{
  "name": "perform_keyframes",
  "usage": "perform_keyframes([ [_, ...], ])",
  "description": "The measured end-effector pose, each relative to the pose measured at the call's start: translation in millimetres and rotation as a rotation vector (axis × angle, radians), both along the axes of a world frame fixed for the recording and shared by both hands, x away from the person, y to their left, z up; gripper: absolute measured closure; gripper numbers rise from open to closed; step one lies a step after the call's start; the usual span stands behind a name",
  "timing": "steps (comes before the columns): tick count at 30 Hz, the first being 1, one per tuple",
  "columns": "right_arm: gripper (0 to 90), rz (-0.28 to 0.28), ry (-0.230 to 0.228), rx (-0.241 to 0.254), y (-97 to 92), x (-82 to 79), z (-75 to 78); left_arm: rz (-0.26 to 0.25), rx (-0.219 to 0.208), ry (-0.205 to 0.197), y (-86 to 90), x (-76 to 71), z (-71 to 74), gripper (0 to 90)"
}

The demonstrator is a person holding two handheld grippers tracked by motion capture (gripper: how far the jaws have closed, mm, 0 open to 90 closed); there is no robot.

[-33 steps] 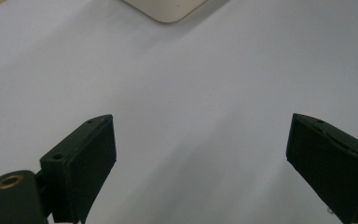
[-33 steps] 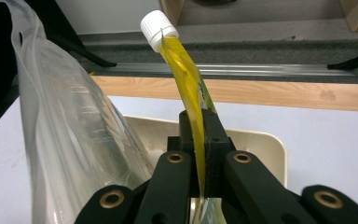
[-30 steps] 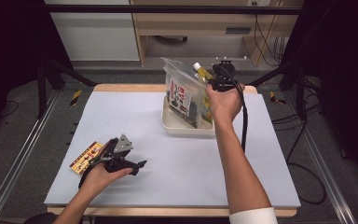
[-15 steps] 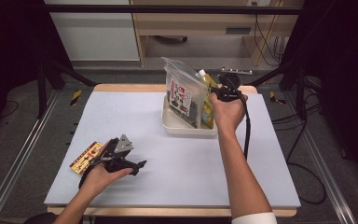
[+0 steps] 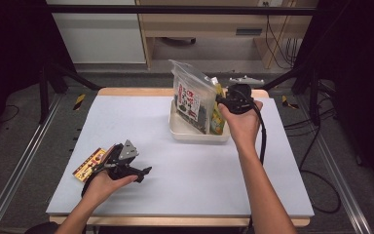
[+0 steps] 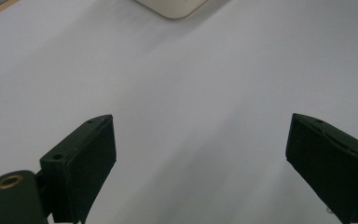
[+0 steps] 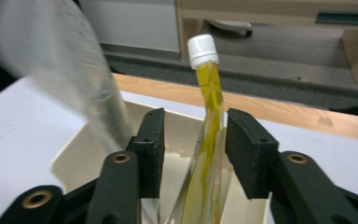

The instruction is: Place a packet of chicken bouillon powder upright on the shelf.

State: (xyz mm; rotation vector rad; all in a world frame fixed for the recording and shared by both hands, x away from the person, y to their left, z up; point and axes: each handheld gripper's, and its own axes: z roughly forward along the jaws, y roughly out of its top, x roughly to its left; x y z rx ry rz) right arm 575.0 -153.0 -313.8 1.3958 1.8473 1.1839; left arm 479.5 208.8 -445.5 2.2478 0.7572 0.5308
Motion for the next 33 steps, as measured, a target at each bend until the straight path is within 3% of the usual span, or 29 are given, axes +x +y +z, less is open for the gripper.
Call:
perform_keyframes([
  [3,47.9,0.016,-0.03,-0.003,-3.2,-11.3,3.3,0.002,0.004,0.001,0.4,-0.2,1.1,8.3],
  [10,28.8,0.07,-0.106,-0.082,-10.6,-44.4,3.4,0.006,0.022,-0.013,3.0,-1.2,7.5,8.0],
  [14,22.2,0.09,-0.122,-0.077,-17.7,-62.2,-2.6,0.0,0.054,-0.015,5.8,-2.1,12.9,6.0],
  [17,18.2,0.105,-0.116,-0.067,-23.9,-76.4,-15.4,-0.002,0.067,-0.004,11.9,-1.7,16.7,4.7],
  [24,14.1,0.15,-0.071,-0.072,-31.5,-94.8,-72.8,0.099,0.094,0.02,43.3,4.4,32.4,5.9],
  [27,13.9,0.165,-0.04,-0.115,-31.7,-97.5,-95.6,0.145,0.112,0.021,61.1,6.1,39.2,6.6],
  [29,14.9,0.168,-0.034,-0.13,-32.3,-98.9,-103.4,0.171,0.128,0.017,73.4,6.9,43.7,6.6],
  [33,15.7,0.173,-0.023,-0.124,-32.3,-99.3,-106.9,0.221,0.101,0.045,94.8,8.3,50.5,7.8],
])
